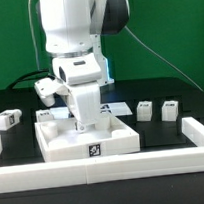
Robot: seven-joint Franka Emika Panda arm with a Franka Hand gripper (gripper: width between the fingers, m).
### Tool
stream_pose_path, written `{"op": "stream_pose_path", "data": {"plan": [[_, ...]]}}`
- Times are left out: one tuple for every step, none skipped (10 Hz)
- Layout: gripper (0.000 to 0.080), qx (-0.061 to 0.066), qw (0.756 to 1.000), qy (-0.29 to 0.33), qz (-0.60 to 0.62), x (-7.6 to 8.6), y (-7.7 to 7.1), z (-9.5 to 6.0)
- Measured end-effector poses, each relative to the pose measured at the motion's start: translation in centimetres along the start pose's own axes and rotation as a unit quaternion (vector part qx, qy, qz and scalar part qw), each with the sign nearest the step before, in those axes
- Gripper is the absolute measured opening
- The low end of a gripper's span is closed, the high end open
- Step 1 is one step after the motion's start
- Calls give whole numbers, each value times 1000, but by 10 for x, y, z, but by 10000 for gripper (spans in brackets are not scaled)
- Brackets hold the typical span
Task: Assemble square table
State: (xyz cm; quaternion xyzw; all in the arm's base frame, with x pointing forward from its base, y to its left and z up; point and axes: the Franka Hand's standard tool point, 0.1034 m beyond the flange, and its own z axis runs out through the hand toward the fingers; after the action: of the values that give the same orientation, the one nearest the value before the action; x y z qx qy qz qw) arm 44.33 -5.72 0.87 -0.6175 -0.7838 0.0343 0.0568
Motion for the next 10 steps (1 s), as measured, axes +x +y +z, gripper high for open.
{"op": "stream_pose_path", "data": {"plan": [[219, 0, 1000, 0, 0, 0, 0, 0], [68, -4, 1000, -1, 1, -1, 2, -1], [68, -6, 1000, -2, 1, -1, 2, -1], [68, -6, 1000, -2, 1, -1, 3, -2], [68, -7, 1000, -2, 1, -1, 3, -2], [68, -7, 1000, -2, 1, -1, 3, -2], [68, -7, 1000, -2, 1, -1, 3, -2], [68, -7, 1000, -2, 1, -1, 3, -2], [68, -8, 1000, -2, 4, 0, 4, -2], [68, -13, 999, 0, 46, 16, 11, -3]]}}
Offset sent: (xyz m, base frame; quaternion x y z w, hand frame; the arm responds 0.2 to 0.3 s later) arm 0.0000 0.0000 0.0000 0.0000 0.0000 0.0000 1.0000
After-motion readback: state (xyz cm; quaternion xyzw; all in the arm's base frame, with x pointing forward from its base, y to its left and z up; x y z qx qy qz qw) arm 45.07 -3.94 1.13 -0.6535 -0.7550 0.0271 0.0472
